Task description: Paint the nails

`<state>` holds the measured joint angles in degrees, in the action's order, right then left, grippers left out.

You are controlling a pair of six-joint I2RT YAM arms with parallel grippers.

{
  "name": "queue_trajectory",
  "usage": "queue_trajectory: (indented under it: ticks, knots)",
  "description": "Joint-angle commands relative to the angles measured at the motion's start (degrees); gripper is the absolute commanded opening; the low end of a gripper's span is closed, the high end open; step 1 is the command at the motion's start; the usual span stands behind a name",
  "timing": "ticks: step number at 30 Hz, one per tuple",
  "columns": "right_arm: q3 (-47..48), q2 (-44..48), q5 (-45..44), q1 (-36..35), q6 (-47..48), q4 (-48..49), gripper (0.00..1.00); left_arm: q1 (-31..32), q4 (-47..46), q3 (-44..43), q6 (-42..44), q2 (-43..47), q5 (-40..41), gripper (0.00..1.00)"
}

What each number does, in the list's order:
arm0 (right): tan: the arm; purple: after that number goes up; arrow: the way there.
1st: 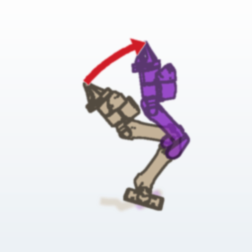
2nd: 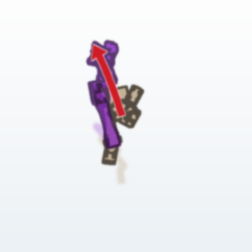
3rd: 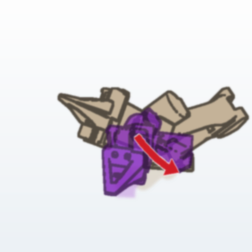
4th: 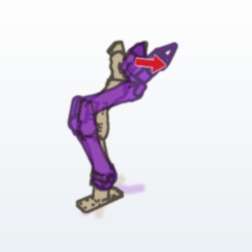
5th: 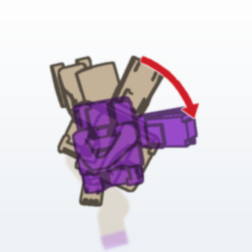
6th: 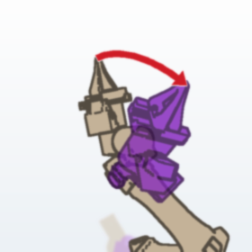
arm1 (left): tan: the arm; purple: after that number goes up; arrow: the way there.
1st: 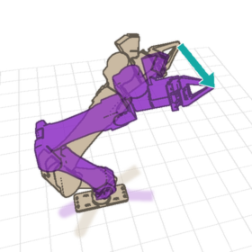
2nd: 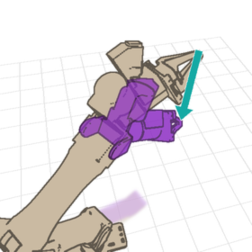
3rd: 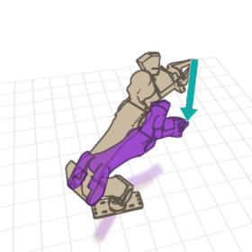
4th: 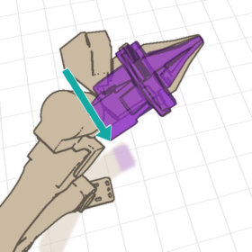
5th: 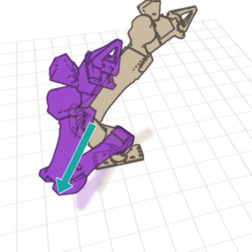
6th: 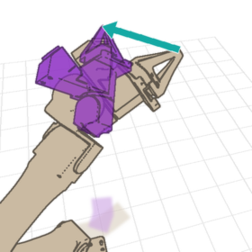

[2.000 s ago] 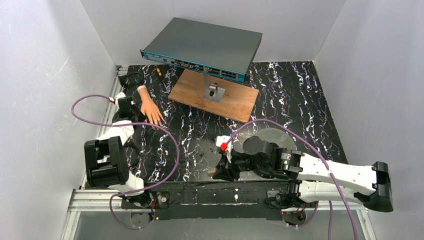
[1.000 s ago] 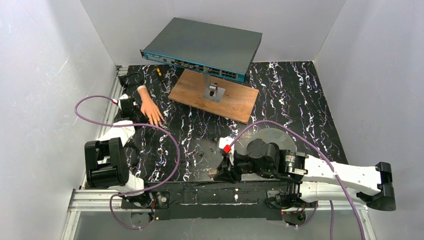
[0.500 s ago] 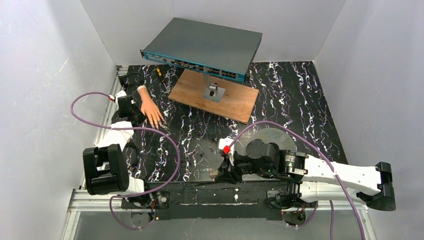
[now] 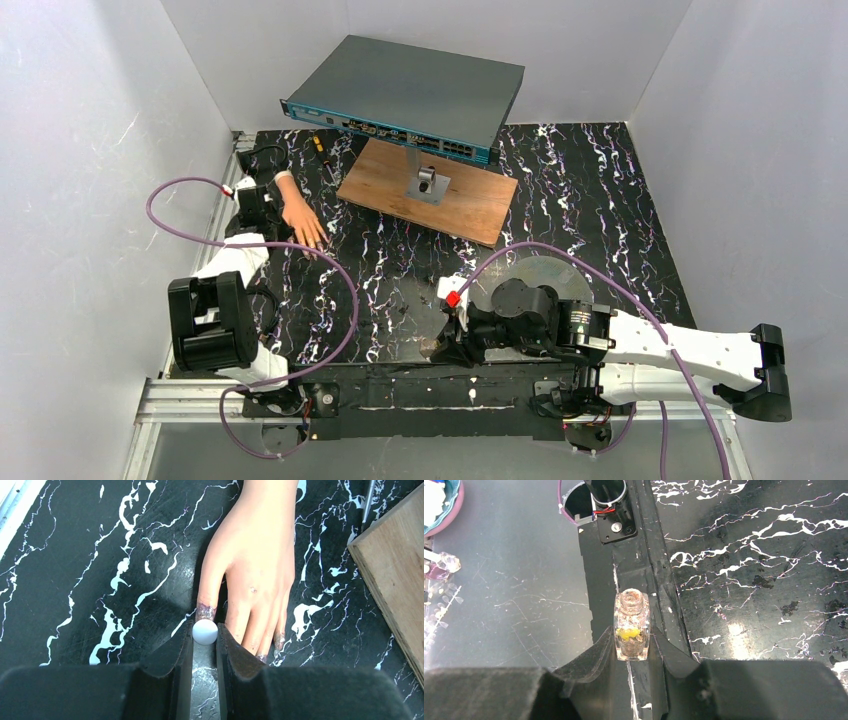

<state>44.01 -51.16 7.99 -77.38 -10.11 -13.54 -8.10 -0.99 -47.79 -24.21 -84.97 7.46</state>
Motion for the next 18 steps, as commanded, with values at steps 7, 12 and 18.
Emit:
queue_trajectory:
  ticks: [7, 12, 18]
  knots:
    - [-0.9, 1.2, -0.4, -0.4, 0.4, 2.5, 0.01, 0.2, 0.3, -2.6, 1.6, -1.7, 1.1, 0.0]
    - [-0.9, 1.6, -0.5, -0.4, 0.2, 2.2, 0.01, 0.3, 0.3, -2.9, 1.6, -2.0, 0.9, 0.0]
    - [-0.9, 1.8, -0.5, -0.4, -0.3, 1.9, 0.01, 0.1, -0.2, -3.0, 1.9, -2.6, 0.4, 0.0]
